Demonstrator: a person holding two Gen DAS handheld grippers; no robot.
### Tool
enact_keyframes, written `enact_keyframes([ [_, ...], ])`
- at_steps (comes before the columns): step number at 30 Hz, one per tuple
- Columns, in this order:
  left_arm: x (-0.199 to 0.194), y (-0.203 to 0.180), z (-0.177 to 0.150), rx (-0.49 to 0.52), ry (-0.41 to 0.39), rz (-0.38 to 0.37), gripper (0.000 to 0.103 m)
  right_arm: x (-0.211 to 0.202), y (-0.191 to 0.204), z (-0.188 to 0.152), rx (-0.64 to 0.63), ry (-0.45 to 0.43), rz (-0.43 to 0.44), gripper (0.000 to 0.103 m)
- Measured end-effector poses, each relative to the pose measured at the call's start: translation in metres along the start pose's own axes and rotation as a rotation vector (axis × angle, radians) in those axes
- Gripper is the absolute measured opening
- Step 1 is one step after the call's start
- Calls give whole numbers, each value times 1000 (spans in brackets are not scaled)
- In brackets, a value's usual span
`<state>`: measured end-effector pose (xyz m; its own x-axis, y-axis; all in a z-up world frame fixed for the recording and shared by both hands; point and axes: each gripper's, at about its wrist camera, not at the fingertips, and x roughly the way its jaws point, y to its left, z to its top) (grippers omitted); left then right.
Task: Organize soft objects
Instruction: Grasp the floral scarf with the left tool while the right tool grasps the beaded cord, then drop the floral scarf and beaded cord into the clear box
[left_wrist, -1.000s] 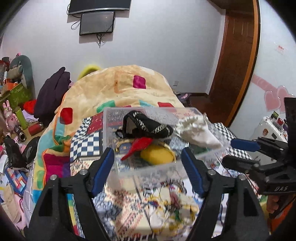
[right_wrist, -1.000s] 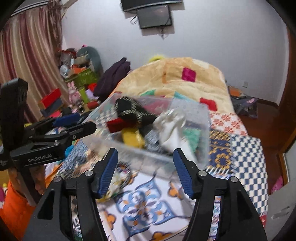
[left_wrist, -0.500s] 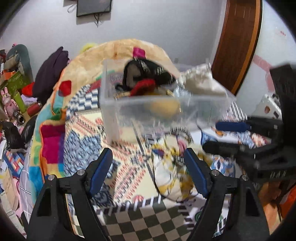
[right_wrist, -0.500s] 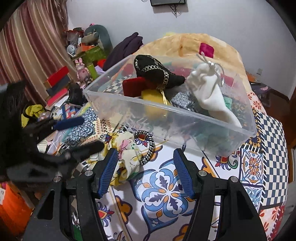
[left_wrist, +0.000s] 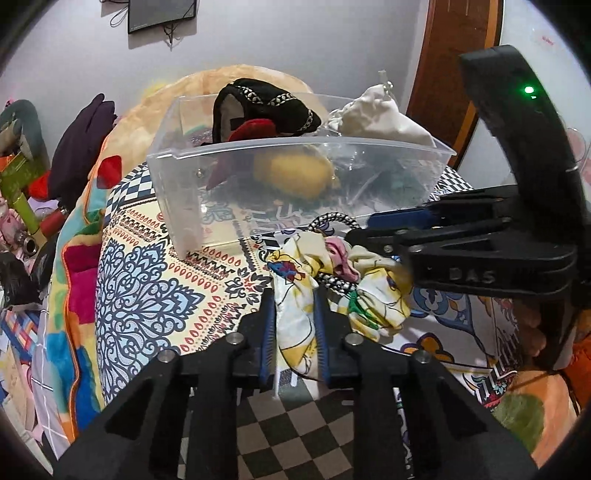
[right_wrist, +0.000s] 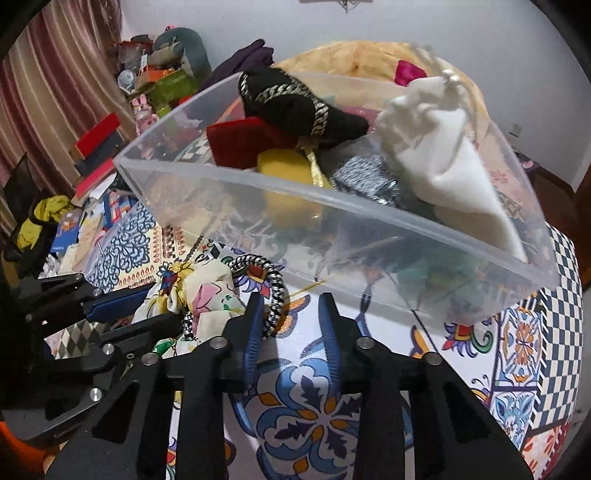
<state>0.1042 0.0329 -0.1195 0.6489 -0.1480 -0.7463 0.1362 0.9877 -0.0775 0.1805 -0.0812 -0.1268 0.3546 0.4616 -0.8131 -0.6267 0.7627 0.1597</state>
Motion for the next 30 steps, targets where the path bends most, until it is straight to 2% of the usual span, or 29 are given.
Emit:
enact_keyframes([
  [2,-1,0,-1,-1,-4,-2,11,-1,3,1,-20,-6,-15,23],
  [5,-2,2,-1,-13,-3,-8,7,0,5,2,-38,-15,-35,11],
  [8,-7,4,0,-22,-14,2,6,-2,1,2,-33,-25,-44,8],
  [16,-40,19,14,-54,-113,46,6,-25,-15,-6,26,-80,-53,7],
  [25,-75,24,41,-75,-248,66,6,-78,-25,-10,56,-215,-31,7],
  [30,-78,26,62,-94,-294,64,6,-104,-24,3,65,-301,-42,7],
])
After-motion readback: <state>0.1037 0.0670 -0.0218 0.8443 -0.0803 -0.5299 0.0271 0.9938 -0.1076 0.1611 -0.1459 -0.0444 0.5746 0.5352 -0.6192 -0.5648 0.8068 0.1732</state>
